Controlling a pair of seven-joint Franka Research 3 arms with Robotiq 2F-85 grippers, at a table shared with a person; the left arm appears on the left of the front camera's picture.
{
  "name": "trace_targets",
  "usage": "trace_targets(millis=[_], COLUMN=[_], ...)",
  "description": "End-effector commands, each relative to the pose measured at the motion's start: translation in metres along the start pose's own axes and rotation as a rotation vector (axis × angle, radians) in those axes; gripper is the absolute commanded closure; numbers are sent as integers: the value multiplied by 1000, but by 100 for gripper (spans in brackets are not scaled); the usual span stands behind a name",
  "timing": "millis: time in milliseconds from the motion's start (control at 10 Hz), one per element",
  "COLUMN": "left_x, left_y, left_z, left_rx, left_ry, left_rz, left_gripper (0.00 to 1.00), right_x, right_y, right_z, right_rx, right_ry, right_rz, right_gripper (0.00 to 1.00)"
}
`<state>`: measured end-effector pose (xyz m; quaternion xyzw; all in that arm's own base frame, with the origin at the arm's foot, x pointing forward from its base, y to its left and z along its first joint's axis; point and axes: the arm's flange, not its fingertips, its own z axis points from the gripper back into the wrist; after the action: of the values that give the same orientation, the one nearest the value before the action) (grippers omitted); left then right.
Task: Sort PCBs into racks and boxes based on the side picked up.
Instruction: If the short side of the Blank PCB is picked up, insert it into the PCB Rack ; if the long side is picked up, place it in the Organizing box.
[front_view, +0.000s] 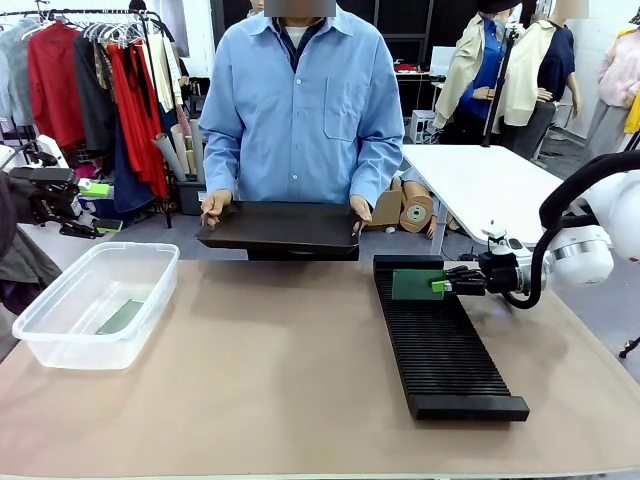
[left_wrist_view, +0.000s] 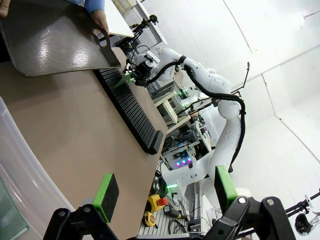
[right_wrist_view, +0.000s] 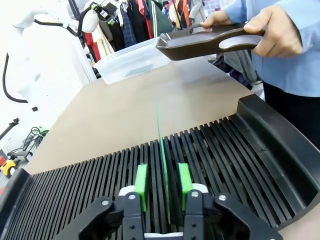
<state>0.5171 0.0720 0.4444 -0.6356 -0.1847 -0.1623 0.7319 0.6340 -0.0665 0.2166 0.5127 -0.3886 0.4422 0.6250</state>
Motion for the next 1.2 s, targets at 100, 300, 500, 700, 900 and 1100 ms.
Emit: trace_targets(millis=[100,300,500,700,900,1100], left_x=[0,0,0,0,0,0], left_y=[-2,-2,-2,-2,-2,-2], left_z=[0,0,0,0,0,0], left_rx=[-2,-2,-2,-2,-2,-2], left_ry=[0,0,0,0,0,0], left_rz=[-3,-3,-3,-3,-3,-3], left_gripper=[0,0,0,0,0,0], right_x=[14,16,17,6,6,6], right_y=[-2,-1,0,1,1,1], right_z=[5,7,6,7,7,7], right_rx=[1,-5,-5,-6,-6,-6], right_ry=[-66,-76,-72,-59,-59,-59], right_rz=[-29,-42,-51,-35,-35,-35], right_gripper=[0,0,0,0,0,0])
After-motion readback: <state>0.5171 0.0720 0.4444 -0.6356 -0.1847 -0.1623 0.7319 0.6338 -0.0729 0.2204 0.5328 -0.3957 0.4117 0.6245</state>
